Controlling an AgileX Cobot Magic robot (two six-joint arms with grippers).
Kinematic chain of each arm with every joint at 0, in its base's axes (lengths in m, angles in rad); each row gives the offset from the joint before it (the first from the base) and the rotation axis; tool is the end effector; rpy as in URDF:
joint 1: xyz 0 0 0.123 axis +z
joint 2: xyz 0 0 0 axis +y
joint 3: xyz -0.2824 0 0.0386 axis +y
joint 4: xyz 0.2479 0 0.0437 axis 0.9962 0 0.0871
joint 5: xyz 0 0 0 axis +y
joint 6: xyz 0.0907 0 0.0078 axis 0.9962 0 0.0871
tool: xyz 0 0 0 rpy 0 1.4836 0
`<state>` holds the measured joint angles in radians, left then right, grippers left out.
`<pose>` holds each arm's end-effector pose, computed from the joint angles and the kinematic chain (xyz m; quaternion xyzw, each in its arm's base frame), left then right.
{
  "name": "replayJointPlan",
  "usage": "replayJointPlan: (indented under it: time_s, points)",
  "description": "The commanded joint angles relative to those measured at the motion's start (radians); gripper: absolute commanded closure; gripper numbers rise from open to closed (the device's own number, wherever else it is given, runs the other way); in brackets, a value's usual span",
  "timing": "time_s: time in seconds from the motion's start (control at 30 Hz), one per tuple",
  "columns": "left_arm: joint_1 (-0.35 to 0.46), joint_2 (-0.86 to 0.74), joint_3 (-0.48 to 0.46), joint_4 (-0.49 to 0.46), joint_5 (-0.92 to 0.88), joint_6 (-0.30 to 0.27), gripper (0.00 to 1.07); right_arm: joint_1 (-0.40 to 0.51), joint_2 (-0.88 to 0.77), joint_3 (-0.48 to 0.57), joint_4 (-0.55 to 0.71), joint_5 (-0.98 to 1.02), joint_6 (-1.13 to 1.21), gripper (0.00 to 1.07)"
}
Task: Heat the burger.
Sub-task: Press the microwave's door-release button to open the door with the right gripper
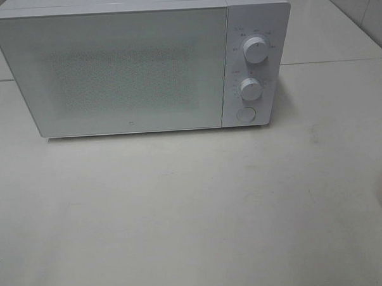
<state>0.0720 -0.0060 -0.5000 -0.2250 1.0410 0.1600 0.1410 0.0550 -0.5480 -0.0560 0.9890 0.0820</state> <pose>-0.0048 -0.0179 0.2804 0.0406 0.8401 -0.0502 0.5385 0.0018 -0.0040 0.2967 -0.0247 0.8352 0.0332 0.5484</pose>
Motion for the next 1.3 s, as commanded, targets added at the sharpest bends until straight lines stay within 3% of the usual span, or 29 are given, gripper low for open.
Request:
replayJointPlan:
  time_s: [0.03,0.63,0.9,1.3]
  points:
    - [-0.001,-0.018,0.002,-0.006,-0.002,-0.002,0.06,0.000,0.084,-0.009,-0.005,-0.072,0.009,0.31]
    - [-0.001,-0.018,0.002,-0.006,-0.002,-0.002,0.06,0.000,0.390,0.089,-0.002,-0.401,0.009,0.31]
    - [-0.001,-0.018,0.002,-0.006,-0.002,-0.002,0.06,0.000,0.577,0.155,-0.002,-0.721,0.009,0.31]
    - [-0.001,-0.018,0.002,-0.006,-0.002,-0.002,0.06,0.000,0.847,0.158,-0.002,-1.013,0.009,0.31]
